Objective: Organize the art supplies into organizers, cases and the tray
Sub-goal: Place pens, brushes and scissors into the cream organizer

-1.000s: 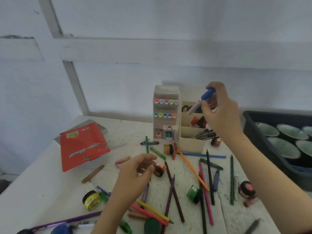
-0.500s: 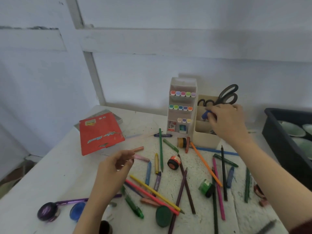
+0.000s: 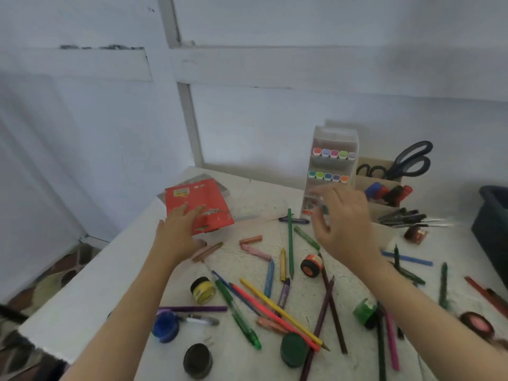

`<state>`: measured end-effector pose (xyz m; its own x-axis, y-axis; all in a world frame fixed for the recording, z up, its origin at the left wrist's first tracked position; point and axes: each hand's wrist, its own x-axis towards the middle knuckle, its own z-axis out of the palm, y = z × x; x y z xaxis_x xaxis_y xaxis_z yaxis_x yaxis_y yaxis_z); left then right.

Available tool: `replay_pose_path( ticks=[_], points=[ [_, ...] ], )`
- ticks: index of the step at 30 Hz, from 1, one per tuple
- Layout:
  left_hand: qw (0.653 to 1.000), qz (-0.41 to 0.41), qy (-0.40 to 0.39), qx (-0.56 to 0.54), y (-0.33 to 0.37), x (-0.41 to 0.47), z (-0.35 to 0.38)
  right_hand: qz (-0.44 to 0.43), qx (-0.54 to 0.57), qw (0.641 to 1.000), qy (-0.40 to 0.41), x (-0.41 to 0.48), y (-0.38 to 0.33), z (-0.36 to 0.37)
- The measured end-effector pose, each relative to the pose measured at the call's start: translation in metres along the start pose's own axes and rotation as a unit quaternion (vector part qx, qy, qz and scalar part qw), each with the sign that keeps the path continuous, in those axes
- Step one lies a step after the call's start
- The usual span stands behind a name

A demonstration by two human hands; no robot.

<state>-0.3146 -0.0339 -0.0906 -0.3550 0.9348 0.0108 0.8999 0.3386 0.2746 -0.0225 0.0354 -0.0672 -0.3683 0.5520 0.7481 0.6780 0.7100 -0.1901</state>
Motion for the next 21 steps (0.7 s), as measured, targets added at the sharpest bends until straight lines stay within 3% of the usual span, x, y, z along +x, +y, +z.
replay_pose_path(
  ticks=[2,6,8,12,16,21],
  points=[
    [0.999,0.007,0.015,-0.036,-0.005,0.004,0.001,-0.008,0.012,0.998,-0.056,0.002,-0.010,0.021],
    [0.971,0.029,0.180,-0.156,-0.014,0.000,-0.006,-0.018,0.022,0.985,-0.170,0.009,-0.019,0.057],
    [0.952,0.026,0.222,-0.207,-0.018,0.002,-0.012,-0.019,0.020,0.974,-0.225,0.014,-0.024,0.072],
    [0.935,0.014,0.259,-0.243,-0.020,0.008,-0.022,-0.029,0.000,0.954,-0.297,0.023,-0.031,0.095],
    [0.923,-0.005,0.281,-0.264,-0.025,0.016,-0.025,-0.017,-0.006,0.959,-0.283,0.024,-0.032,0.107],
    [0.922,0.002,0.274,-0.273,-0.030,0.020,-0.023,-0.036,0.085,0.947,-0.309,0.018,-0.031,0.102]
  ],
)
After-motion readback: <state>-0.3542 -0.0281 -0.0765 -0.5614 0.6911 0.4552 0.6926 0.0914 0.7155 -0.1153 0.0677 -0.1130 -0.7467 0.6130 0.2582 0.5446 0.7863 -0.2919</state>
